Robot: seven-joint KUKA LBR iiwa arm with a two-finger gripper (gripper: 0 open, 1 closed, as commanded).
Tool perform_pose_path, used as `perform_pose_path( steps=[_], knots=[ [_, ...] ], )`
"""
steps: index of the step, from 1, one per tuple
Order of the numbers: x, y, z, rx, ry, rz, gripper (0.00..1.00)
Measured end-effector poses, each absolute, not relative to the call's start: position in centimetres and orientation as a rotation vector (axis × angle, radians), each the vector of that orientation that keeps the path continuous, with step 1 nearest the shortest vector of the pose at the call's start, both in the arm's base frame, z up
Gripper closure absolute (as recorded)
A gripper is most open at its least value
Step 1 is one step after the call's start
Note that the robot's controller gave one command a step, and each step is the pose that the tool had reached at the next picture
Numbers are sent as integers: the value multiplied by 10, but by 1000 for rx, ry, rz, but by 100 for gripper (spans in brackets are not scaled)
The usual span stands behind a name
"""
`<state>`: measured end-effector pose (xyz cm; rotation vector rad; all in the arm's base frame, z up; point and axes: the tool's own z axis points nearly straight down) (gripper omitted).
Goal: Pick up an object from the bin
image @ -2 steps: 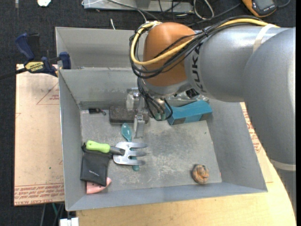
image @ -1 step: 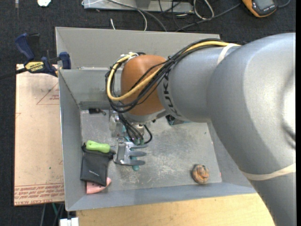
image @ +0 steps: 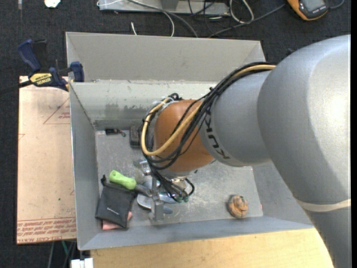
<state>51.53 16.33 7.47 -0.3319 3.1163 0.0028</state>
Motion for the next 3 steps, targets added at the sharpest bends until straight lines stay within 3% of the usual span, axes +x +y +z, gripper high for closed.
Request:
perform_pose_path(
  steps=[1, 2, 3],
  knots=[
    [512, 171, 73, -308, 3123, 5, 0],
    [492, 167, 89, -545, 3091, 0, 100],
    [492, 167, 89, -545, 3091, 0, 100]
  ],
)
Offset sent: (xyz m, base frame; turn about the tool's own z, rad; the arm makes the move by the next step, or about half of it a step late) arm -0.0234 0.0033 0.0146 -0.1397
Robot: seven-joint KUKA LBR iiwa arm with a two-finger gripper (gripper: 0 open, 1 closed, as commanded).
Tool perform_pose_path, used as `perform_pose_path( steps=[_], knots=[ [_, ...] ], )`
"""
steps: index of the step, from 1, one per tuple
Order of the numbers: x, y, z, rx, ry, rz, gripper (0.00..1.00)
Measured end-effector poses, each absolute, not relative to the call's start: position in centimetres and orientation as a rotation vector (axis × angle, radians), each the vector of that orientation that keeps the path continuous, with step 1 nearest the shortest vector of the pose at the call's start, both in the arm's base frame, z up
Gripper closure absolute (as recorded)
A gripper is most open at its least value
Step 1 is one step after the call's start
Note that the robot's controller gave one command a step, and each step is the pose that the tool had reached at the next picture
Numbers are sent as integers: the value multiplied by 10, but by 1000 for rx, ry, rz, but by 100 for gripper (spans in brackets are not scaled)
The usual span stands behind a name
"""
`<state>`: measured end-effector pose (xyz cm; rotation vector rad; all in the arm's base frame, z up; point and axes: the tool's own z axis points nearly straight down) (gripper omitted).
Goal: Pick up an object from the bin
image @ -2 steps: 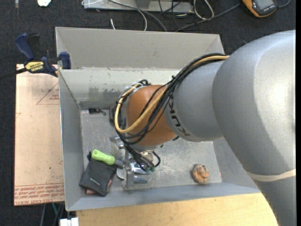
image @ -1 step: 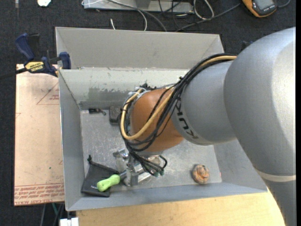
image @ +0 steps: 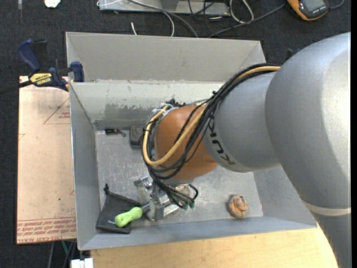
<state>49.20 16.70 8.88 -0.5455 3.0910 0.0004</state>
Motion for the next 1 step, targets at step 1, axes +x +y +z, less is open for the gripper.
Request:
perform_pose_path(
  steps=[1],
  knots=[
    [508, 184, 77, -698, 3061, -3, 100]
  ],
)
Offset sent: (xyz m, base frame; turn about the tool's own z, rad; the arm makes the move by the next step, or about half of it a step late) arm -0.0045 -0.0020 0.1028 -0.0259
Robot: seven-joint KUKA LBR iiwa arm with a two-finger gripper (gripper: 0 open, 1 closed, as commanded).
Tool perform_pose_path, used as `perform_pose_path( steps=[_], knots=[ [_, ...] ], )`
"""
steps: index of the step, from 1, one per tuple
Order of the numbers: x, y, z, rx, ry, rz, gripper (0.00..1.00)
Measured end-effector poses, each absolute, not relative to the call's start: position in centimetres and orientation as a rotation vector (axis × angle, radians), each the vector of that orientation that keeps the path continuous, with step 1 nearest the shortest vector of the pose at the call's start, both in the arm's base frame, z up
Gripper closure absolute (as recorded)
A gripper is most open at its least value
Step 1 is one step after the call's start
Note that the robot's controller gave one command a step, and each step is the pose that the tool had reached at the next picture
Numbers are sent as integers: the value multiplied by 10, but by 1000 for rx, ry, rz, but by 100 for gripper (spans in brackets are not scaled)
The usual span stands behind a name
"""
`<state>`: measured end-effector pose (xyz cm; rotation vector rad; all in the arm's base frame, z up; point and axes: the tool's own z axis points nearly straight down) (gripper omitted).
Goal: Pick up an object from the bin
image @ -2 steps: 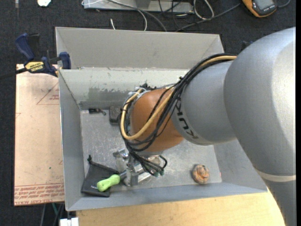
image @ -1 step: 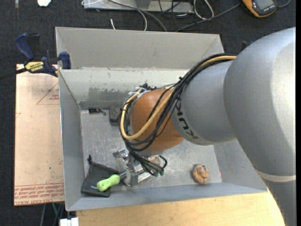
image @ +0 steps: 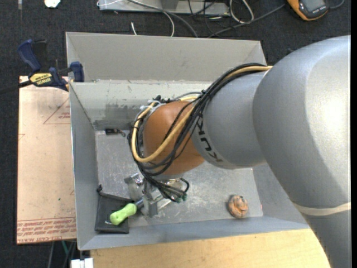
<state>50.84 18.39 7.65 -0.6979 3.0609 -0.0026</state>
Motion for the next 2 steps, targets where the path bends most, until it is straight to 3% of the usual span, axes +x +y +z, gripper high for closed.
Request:
perform_pose_path(
  steps=[1, 2],
  knots=[
    [488, 165, 191, -584, 3084, 1, 100],
    [488, 166, 192, -583, 3084, 1, 100]
  ],
)
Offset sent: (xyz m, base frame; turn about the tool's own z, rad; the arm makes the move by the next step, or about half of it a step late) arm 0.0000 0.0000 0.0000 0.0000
